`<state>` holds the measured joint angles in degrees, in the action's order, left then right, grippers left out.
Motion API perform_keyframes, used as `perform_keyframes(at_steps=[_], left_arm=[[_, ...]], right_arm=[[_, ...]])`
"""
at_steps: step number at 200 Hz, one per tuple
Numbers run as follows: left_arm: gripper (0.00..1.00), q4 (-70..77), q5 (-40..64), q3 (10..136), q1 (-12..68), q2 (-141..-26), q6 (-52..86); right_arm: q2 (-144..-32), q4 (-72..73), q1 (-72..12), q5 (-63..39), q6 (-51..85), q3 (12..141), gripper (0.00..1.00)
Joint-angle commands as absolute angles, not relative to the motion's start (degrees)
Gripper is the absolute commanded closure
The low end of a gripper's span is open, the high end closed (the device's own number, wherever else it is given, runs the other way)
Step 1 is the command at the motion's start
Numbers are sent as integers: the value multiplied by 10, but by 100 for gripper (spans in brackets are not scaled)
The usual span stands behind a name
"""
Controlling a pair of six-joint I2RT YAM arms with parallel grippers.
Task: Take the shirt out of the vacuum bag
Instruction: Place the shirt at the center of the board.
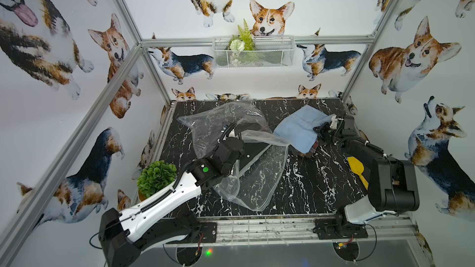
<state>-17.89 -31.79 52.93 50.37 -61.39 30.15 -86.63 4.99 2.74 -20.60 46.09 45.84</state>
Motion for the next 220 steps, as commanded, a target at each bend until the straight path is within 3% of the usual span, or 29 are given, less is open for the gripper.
perform_keyframes(at_steps=[1, 43, 57, 72, 99, 131, 160, 174, 206, 220], left_arm=[[100, -174, -310, 537, 504, -615, 293], [100, -174, -293, 535, 504, -621, 297], [100, -177, -291, 536, 504, -621, 296], [100, -179, -294, 535, 504, -619, 293], [100, -182, -297, 540, 504, -621, 287], [100, -183, -291, 542, 504, -629, 288], [100, -171, -287, 538, 504, -635, 296], [100, -167, -284, 540, 504, -639, 297], [100, -173, -277, 549, 504, -650, 298], [100, -168, -283, 545, 504, -645, 303]], right_arm=[[-886, 81, 54, -178, 469, 407, 100], [-910, 96, 62, -198, 478, 388, 100], [-905, 85, 62, -206, 468, 399, 73], [-893, 65, 62, -215, 466, 414, 55], [-844, 59, 62, -224, 485, 418, 45], [-752, -12, 62, -194, 486, 440, 38], [-650, -66, 59, -179, 500, 442, 38], [-599, -96, 51, -163, 495, 444, 27], [-516, -138, 44, -204, 514, 429, 26], [-459, -150, 5, -195, 526, 421, 26]])
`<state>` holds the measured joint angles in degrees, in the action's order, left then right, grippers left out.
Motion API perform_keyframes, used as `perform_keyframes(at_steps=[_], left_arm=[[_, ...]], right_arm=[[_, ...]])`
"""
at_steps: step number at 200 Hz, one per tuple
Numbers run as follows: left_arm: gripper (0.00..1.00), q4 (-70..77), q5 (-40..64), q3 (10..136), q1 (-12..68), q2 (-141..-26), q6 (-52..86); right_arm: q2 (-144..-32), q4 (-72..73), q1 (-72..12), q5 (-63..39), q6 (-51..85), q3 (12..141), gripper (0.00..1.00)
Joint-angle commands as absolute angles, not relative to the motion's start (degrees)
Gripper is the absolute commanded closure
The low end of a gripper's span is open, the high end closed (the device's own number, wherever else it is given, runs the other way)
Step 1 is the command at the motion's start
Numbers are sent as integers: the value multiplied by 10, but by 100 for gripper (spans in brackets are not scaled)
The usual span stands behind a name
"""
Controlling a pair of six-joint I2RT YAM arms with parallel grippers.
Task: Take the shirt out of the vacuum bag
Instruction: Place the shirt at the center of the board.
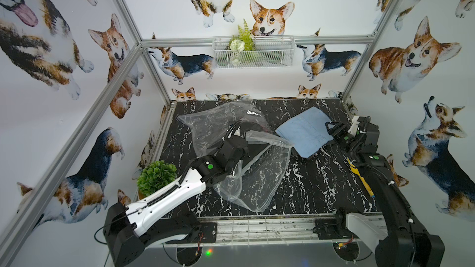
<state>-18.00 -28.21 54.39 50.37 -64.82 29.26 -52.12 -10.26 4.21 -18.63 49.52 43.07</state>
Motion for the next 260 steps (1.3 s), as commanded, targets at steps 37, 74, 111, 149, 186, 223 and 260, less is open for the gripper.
perform_keyframes(at_steps=[37, 74, 111, 149, 186, 223, 260], left_arm=[[100, -170, -281, 551, 504, -648, 308], [100, -162, -281, 540, 504, -642, 320], [100, -129, -294, 526, 504, -638, 331], [100, -124, -303, 525, 503, -637, 340], [100, -132, -312, 520, 502, -629, 347], [100, -139, -314, 518, 499, -621, 348], [100, -142, -315, 523, 499, -617, 348]], right_arm=[[-350, -202, -181, -107, 579, 400, 27], [-284, -205, -392, 36, 619, 368, 27], [-357, -157, -628, 203, 602, 395, 29], [-481, -84, -744, 257, 589, 442, 29], [-521, -31, -737, 275, 598, 428, 28], [-596, 12, -699, 217, 617, 421, 28], [-681, 55, -669, 185, 640, 421, 28]])
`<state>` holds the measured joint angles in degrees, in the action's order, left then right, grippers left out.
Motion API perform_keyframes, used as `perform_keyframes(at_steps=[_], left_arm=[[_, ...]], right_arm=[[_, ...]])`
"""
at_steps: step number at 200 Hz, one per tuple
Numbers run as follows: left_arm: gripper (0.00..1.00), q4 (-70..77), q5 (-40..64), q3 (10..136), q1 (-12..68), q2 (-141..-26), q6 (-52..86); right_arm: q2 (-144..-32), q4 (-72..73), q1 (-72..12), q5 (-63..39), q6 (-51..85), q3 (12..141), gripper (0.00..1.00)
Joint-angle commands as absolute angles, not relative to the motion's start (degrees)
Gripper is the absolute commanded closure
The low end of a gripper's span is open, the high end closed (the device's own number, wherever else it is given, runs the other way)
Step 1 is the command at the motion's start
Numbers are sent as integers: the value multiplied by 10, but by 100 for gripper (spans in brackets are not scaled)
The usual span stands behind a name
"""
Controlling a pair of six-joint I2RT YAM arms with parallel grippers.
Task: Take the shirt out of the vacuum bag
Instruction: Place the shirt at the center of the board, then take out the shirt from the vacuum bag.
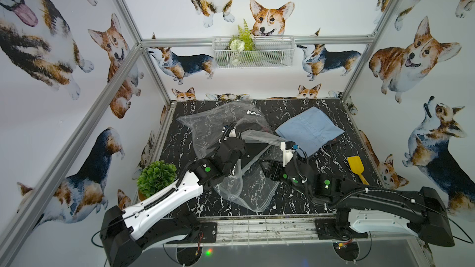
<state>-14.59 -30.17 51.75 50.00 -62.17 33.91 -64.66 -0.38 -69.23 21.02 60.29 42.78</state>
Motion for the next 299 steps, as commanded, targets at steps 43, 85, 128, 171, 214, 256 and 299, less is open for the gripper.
perform_keyframes(at_steps=[43, 85, 128, 171, 214, 256, 299], left_arm=[[100, -143, -316, 516, 499, -613, 353], [100, -145, -323, 505, 499, -601, 353], [100, -146, -321, 494, 499, -593, 360], [100, -147, -324, 464, 499, -582, 359], [100, -141, -320, 454, 499, -579, 357], [100, -128, -319, 458, 499, -592, 353], [100, -124, -324, 461, 499, -594, 351]], right_arm=[[-767, 87, -597, 114, 663, 416, 28], [-842, 101, -498, 34, 646, 440, 28], [-921, 82, -418, -19, 621, 499, 29], [-948, 5, -392, 7, 575, 572, 29], [-865, -45, -417, 39, 553, 575, 30], [-789, -35, -509, 64, 599, 538, 29], [-794, -20, -536, 65, 615, 527, 29]])
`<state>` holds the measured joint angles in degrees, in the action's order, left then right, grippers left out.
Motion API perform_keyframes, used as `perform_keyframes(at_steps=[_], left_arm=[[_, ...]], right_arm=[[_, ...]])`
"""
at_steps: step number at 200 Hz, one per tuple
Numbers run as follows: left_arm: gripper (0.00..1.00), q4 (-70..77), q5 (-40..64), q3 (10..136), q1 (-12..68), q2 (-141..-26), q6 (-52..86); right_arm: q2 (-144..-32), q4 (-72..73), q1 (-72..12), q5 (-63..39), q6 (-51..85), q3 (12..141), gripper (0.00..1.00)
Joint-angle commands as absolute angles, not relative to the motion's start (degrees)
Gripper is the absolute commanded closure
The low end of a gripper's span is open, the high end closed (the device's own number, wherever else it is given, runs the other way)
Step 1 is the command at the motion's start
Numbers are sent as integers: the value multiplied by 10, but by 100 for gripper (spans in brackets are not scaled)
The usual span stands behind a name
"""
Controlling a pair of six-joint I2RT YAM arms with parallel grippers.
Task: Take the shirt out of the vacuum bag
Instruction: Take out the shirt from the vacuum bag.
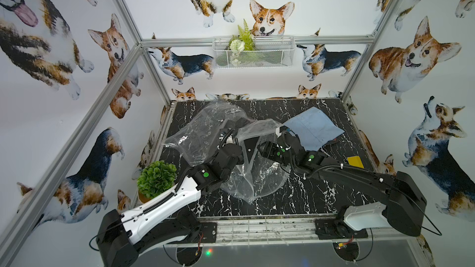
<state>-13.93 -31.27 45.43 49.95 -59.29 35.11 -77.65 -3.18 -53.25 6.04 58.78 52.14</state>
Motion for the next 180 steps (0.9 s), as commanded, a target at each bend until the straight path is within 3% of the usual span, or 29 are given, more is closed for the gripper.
perform_keyframes(at_steps=[1, 57, 180], left_arm=[[100, -124, -324, 461, 499, -594, 351], [100, -122, -317, 470, 499, -597, 350], [100, -140, -315, 455, 499, -575, 345]], right_arm=[[-796, -18, -536, 63, 616, 528, 29], [-901, 25, -552, 56, 613, 553, 29], [-1072, 63, -487, -20, 615, 653, 31]])
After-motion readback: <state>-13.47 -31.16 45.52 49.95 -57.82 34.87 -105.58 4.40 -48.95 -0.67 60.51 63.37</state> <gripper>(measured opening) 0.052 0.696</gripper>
